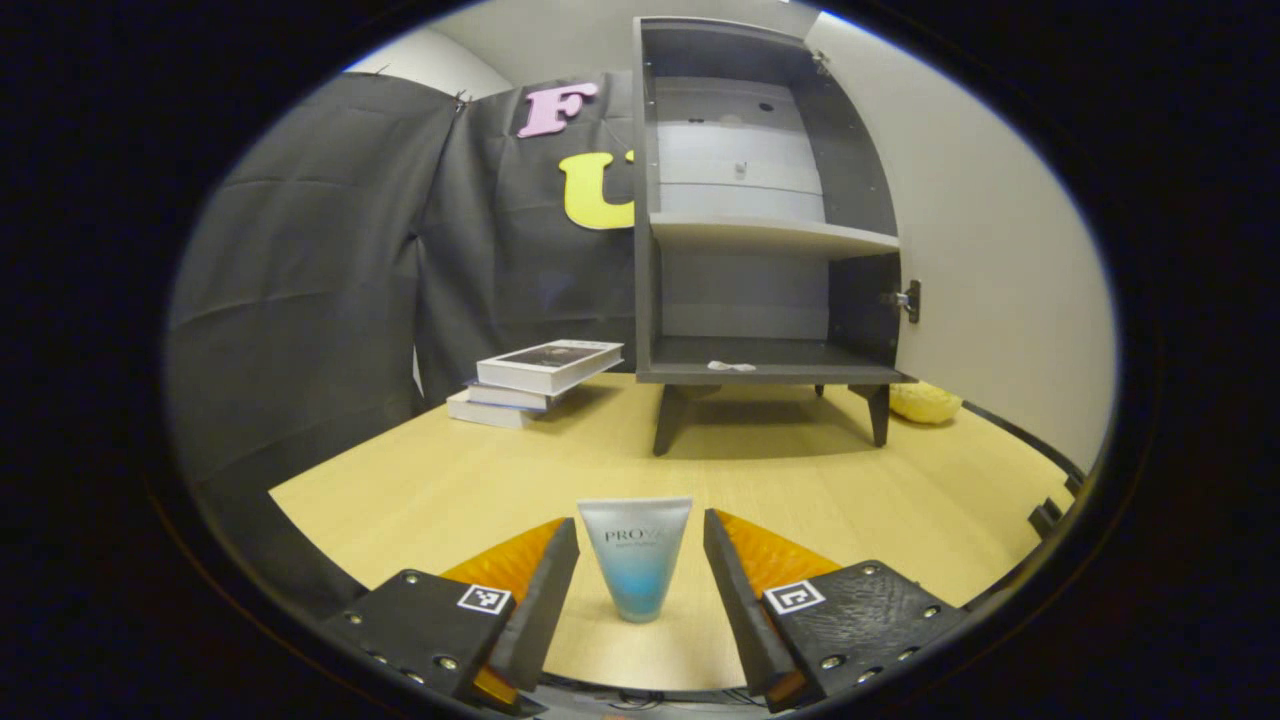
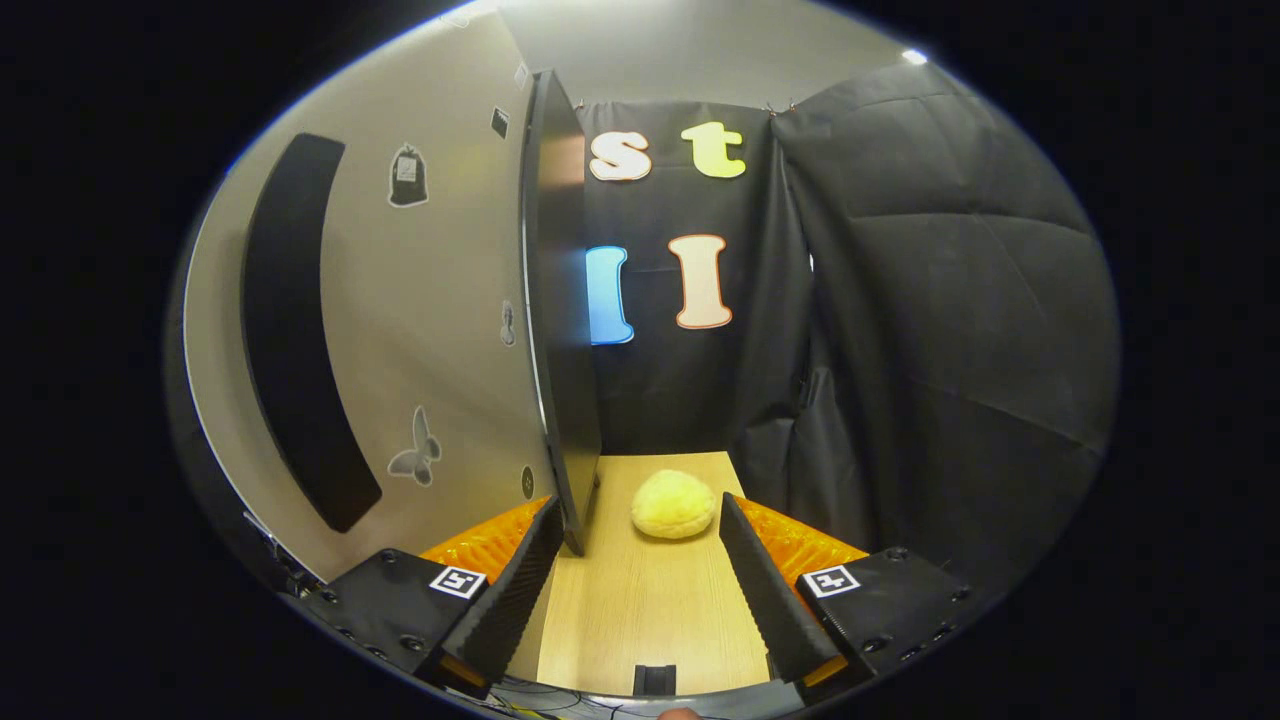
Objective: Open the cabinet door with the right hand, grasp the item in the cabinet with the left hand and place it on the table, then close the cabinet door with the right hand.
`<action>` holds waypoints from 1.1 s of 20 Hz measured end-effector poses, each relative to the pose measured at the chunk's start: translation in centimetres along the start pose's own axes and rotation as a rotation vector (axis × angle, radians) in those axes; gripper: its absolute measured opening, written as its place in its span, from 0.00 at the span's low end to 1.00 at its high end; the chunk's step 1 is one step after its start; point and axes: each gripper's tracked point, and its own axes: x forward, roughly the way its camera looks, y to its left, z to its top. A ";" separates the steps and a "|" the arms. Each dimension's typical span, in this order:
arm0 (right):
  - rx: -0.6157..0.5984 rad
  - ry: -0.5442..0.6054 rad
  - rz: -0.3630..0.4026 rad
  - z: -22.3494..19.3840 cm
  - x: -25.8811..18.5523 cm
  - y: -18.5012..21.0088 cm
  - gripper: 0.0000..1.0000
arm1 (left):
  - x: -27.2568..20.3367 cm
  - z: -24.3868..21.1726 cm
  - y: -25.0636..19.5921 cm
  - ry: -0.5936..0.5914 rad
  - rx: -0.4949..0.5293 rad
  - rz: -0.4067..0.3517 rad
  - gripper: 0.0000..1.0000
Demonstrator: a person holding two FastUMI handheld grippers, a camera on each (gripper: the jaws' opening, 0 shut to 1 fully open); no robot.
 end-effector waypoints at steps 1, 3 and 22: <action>-0.002 -0.019 -0.007 0.8 -0.2 -0.2 0.96 | -0.1 1.8 -0.1 -0.011 -0.004 -0.007 0.76; -0.008 -0.051 -0.021 2.2 -0.6 -0.3 0.96 | -0.8 6.3 0.3 -0.056 0.018 0.001 0.77; 0.060 -0.188 -0.232 7.9 -8.7 3.1 0.99 | -0.2 28.3 10.9 -0.287 0.041 0.030 0.76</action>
